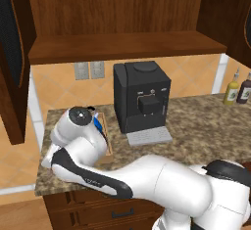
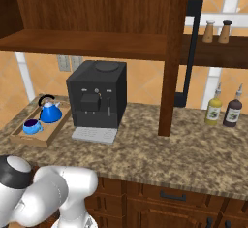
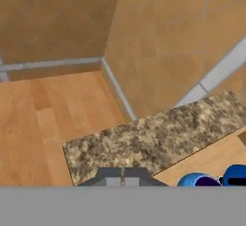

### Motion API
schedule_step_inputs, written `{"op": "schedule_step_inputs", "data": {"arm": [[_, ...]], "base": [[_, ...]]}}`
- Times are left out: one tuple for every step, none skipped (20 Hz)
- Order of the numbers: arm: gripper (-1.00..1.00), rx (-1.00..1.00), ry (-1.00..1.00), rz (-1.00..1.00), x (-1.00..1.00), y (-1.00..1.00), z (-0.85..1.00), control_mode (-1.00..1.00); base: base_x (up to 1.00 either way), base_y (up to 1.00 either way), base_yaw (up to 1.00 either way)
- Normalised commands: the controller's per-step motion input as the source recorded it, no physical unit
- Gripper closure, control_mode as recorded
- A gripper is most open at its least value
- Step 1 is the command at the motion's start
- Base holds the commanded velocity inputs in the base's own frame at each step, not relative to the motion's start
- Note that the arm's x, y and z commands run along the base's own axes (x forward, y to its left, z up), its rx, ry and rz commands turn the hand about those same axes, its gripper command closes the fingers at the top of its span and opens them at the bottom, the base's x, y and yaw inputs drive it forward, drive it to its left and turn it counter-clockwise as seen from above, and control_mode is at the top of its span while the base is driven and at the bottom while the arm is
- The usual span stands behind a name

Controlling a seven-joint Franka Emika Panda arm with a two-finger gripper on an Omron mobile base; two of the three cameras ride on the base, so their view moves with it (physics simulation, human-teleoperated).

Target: Pick the kettle from the counter and place it on the tray. Then pick the mug from the cabinet and place it on the tray. Then close the cabinet doors.

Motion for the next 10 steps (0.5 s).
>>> {"op": "schedule_step_inputs", "data": {"arm": [[1.00,-0.11,-0.45,0.00,-0.11,0.13,0.00,-1.00],[1.00,-0.13,-0.48,0.00,-0.14,0.17,0.00,-1.00],[1.00,-0.14,-0.51,0.00,-0.19,0.23,0.00,-1.00],[1.00,-0.15,-0.56,0.00,-0.19,0.26,0.00,-1.00],[1.00,-0.17,-0.57,0.00,-0.19,0.26,0.00,-1.00],[1.00,-0.18,-0.53,0.00,-0.21,0.27,0.00,-1.00],[1.00,-0.15,-0.38,0.00,-0.20,0.21,-0.03,-1.00],[1.00,-0.15,-0.10,0.00,-0.09,0.16,-0.16,-1.00],[1.00,-0.16,0.00,0.00,-0.04,0.10,-0.16,-1.00],[1.00,-0.14,0.00,0.00,-0.02,0.01,-0.06,-1.00]], "base": [[0.00,0.00,0.00],[0.00,0.00,0.00],[0.00,0.00,0.00],[0.00,0.00,0.00],[0.00,0.00,0.00],[0.00,0.00,0.00],[0.00,0.00,0.00],[0.00,0.00,0.00],[0.00,0.00,0.00],[0.00,0.00,0.00]]}}
